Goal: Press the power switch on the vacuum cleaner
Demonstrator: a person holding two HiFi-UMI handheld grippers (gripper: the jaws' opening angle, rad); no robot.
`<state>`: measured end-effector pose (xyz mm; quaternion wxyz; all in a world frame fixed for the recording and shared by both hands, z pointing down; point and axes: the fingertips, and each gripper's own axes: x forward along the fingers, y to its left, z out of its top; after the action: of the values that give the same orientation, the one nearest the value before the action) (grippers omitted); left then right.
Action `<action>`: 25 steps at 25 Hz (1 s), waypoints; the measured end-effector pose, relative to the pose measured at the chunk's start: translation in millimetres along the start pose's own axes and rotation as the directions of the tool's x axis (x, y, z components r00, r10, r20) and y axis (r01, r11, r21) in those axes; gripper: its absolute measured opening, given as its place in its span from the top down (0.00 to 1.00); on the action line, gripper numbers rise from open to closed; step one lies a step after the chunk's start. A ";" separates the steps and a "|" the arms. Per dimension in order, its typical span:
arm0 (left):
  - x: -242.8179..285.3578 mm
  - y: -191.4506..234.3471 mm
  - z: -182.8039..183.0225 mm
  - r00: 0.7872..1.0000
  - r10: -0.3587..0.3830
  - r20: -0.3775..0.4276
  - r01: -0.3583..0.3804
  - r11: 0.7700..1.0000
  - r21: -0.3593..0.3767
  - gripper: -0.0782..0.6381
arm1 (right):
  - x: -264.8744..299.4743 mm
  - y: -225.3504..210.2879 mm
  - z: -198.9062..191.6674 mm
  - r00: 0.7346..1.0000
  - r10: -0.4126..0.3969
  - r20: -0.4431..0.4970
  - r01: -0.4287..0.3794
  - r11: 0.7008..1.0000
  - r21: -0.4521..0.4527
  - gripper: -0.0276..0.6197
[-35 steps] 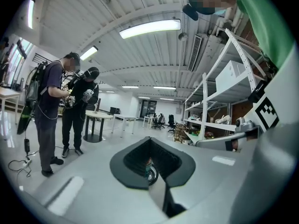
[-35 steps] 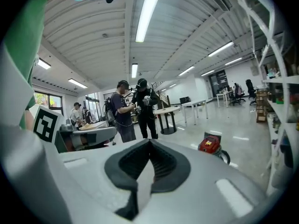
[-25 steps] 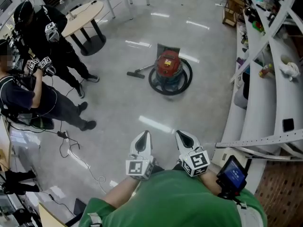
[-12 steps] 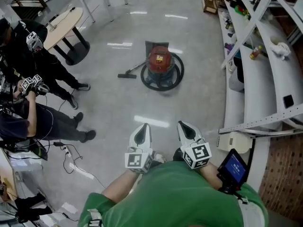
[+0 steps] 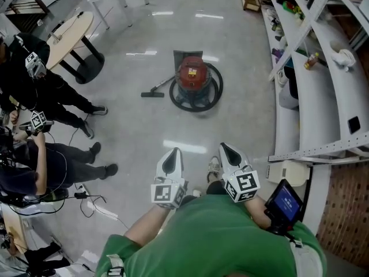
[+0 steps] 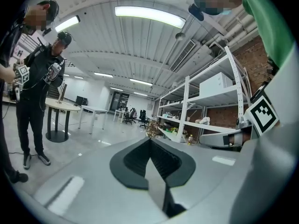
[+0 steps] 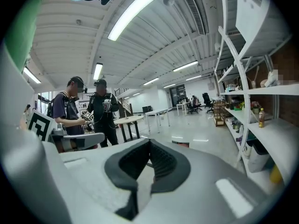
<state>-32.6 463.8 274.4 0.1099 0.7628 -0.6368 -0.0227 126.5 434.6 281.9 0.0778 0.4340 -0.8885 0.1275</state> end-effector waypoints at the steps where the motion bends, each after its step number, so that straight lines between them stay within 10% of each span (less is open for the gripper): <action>1: 7.2 1.8 -1.6 1.000 -0.005 0.001 0.005 1.000 0.005 0.88 | 5.8 -5.2 2.6 1.000 -0.003 0.002 0.003 1.000 0.002 0.95; 25: 210.3 23.6 25.5 0.998 0.029 -0.051 -0.028 0.999 0.035 0.88 | 148.7 -137.1 53.1 0.999 0.021 -0.035 -0.019 0.999 0.044 0.95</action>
<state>-20.4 251.0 276.3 0.1134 0.7558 -0.6449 0.0094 142.6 226.2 290.0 0.0829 0.4244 -0.8882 0.1555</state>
